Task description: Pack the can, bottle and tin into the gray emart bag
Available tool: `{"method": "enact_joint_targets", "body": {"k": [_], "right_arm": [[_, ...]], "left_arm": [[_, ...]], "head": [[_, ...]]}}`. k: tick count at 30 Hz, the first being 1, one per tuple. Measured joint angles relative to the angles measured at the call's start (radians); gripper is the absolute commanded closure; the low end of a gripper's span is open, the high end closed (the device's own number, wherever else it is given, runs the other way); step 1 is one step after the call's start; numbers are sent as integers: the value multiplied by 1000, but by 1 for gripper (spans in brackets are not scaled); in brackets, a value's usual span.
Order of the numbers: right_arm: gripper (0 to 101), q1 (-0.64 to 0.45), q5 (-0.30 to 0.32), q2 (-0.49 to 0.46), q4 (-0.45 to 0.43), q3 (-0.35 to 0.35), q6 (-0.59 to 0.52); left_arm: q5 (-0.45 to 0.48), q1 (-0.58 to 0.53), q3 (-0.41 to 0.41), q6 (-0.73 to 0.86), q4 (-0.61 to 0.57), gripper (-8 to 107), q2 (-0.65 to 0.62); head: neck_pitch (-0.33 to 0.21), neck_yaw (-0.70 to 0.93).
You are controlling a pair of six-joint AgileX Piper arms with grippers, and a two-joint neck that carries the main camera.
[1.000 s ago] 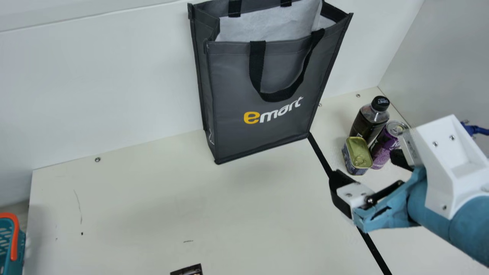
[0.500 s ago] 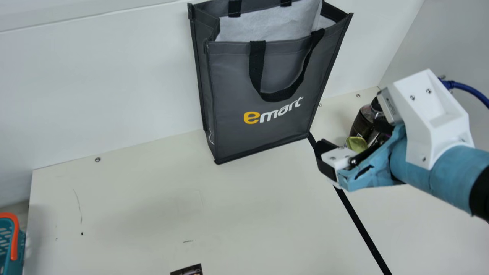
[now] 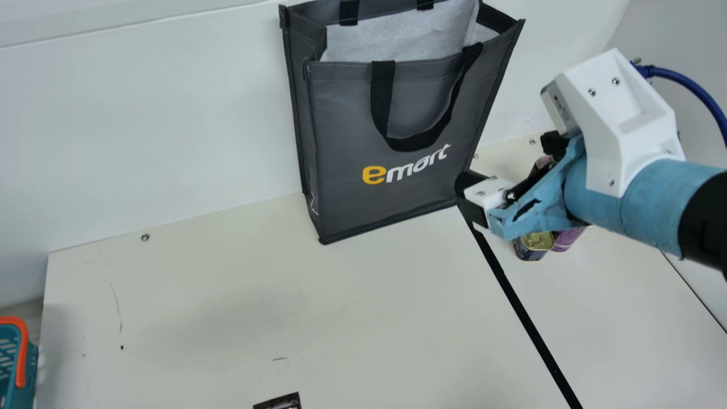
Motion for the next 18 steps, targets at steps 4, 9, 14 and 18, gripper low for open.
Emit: {"method": "enact_joint_targets", "body": {"k": [4, 9, 14, 18], "right_arm": [[10, -2, 1, 31, 1, -44, -31], [10, -5, 4, 73, 2, -102, -77], [10, -9, 13, 119, 11, -173, -125], [10, -15, 21, 158, 26, -225, -165]], "left_arm": [[0, 0, 0, 0, 0, 9, 0], [0, 0, 0, 0, 0, 9, 0], [0, 0, 0, 0, 0, 9, 0], [0, 0, 0, 0, 0, 9, 0]], "head": [[0, 2], [0, 0], [0, 0], [0, 0]]}}
